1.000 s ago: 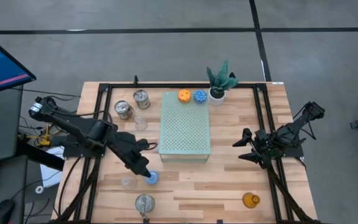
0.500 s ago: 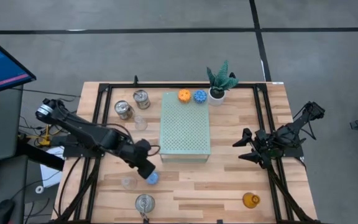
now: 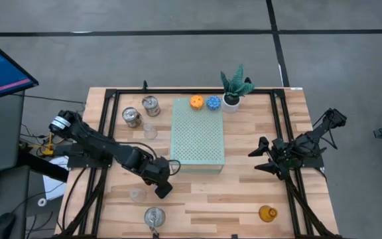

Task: Stock candles and holders on shelf
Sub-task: Put the light blue scented candle on the shelf aligned with the other scented candles

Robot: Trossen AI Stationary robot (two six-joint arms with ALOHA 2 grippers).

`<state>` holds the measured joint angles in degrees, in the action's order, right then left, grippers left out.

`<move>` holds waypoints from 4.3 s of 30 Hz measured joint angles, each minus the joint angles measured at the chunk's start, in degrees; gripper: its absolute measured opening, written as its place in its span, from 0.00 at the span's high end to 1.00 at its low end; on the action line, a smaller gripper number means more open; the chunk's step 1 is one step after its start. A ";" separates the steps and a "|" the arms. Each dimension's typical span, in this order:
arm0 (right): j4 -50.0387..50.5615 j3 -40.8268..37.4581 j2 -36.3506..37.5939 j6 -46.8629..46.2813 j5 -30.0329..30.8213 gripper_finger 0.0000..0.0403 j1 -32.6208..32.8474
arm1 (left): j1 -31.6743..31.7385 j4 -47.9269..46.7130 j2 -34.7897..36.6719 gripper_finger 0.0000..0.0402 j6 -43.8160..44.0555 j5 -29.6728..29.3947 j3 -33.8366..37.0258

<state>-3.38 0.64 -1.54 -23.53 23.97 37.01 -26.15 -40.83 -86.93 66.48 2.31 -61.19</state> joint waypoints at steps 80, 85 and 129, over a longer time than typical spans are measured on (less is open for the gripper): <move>0.00 0.02 0.00 0.00 0.00 0.28 -0.02 | -4.54 0.39 -1.03 0.25 -8.00 3.28 -0.90; 0.00 0.01 0.00 0.00 0.00 0.28 -0.02 | -5.31 0.60 -2.65 0.25 -9.76 -1.99 -0.96; 0.00 0.02 0.00 0.00 0.00 0.28 -0.02 | -5.60 10.46 -7.27 0.21 -21.24 -12.16 -0.52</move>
<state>-3.38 0.66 -1.54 -23.53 23.97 36.99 -31.75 -30.37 -94.19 45.23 -9.85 -61.71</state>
